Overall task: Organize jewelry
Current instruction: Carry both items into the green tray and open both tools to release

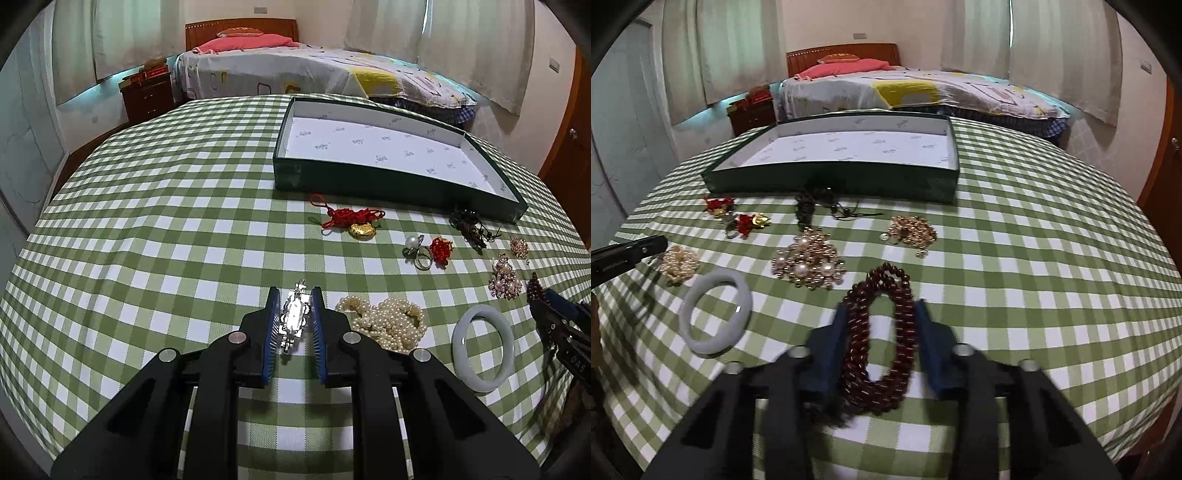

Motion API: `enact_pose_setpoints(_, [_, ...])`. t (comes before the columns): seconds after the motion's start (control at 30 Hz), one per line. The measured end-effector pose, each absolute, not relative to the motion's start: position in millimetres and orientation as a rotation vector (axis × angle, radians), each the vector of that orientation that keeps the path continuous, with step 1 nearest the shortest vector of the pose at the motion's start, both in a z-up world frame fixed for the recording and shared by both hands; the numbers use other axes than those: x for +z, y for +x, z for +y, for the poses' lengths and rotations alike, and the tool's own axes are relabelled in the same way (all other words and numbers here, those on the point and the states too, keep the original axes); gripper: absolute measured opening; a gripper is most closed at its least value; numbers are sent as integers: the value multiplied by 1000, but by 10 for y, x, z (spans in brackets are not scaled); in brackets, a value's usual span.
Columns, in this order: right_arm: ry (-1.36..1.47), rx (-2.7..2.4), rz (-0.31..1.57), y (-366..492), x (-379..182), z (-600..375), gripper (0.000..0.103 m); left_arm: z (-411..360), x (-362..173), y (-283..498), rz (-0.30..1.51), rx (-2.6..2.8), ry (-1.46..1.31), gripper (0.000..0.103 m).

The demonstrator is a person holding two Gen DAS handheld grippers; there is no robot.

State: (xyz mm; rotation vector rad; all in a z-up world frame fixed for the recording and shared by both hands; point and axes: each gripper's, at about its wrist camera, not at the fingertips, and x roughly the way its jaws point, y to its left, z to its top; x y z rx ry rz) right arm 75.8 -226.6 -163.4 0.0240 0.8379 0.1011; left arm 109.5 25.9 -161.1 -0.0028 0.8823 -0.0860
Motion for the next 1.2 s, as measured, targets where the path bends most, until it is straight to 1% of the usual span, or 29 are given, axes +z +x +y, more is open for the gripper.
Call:
enact_pose_setpoints(0.03, [34,108,838,761,-1632,-2270,23,257,-1600,1090,879,-87,-3,17])
enact_pose_setpoints(0.1, [54,114,838,751,-1629,-2293,22,253,-1578,1074,873,-87,-3,17])
enact_pose_setpoints(0.13, [62,116,837,757,-1625,-2300,18,251,-1571,1067,870,-88,-3,17])
enact_pose_setpoints(0.2, [71,118,828,749,-1599,-2302,16,249,-1551,1057,864,-89,-3,17])
enact_pose_setpoints(0.57, [80,117,780,708,-1483,-2313,16,249,-1471,1007,839,-86,-11,17])
enact_pose_setpoints(0.83, [103,129,712,770,-1287,-2325,16,179,-1278,1036,776,-97,-26,17])
enact_pose_setpoints(0.97, [129,130,670,912,-1163,-2365,16,92,-1140,1157,738,-114,-33,17])
enact_pose_setpoints(1.2, [179,120,581,1345,-880,-2477,16,-112,-853,1591,652,-146,-40,17])
